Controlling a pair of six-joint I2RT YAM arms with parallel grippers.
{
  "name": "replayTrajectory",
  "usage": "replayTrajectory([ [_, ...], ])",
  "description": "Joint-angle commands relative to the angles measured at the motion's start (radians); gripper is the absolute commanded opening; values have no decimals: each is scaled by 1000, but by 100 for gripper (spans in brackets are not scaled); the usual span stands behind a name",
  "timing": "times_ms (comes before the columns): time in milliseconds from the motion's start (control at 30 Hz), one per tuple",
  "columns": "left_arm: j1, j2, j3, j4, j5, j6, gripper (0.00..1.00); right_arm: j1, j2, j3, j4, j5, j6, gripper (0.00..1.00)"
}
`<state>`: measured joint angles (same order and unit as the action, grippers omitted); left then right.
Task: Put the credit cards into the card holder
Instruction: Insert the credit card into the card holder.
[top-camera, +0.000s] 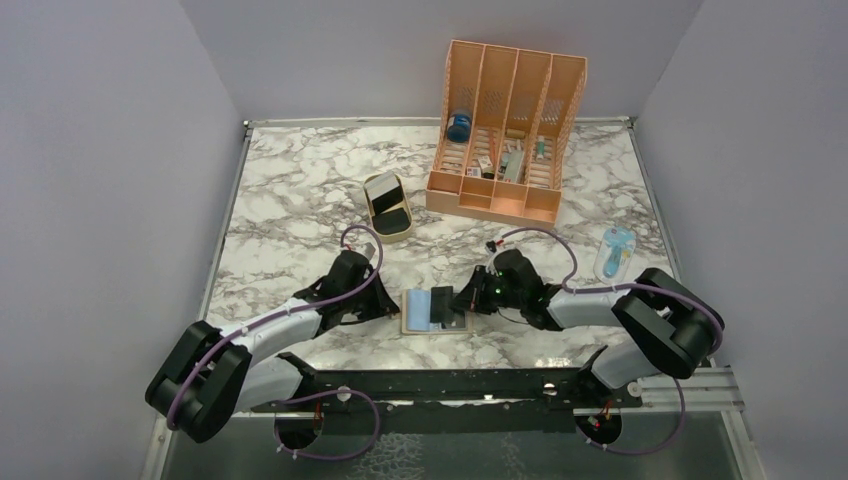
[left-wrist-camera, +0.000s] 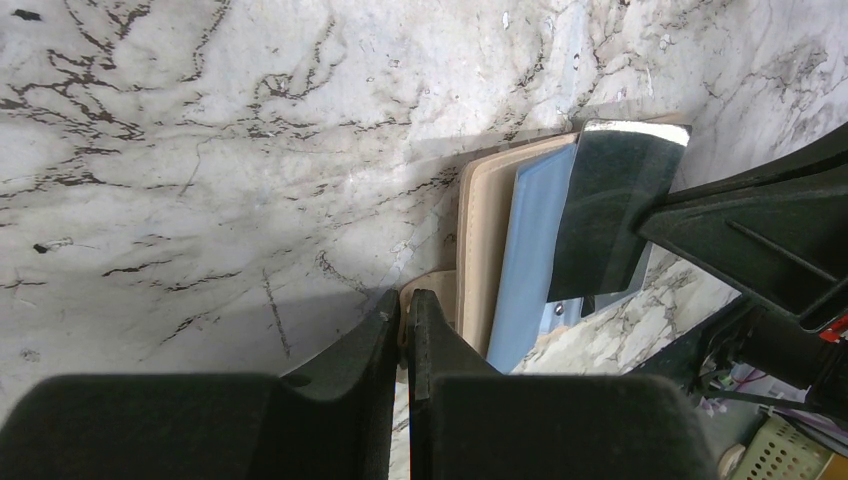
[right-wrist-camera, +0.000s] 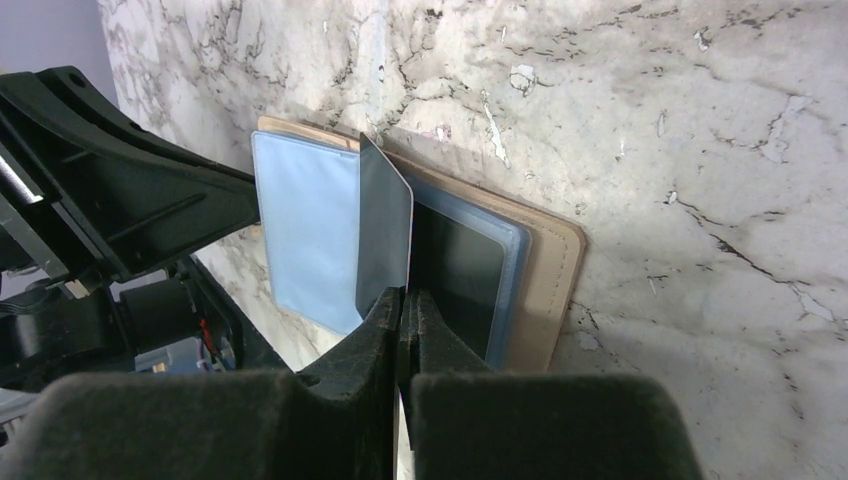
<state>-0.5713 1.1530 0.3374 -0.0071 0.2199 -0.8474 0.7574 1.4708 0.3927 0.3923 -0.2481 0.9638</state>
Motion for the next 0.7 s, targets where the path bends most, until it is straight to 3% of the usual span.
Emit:
replayTrajectory([
  [0, -9, -6, -26, -30, -29, 1, 0, 11, 32, 3, -2, -17, -21, 1],
  [333, -17, -9, -29, -60, -88, -5, 0, 39, 45, 59, -112, -26, 3, 1],
  [667, -38, 13, -2, -107, -135, 18, 0, 46, 36, 40, -102, -8, 44, 1],
])
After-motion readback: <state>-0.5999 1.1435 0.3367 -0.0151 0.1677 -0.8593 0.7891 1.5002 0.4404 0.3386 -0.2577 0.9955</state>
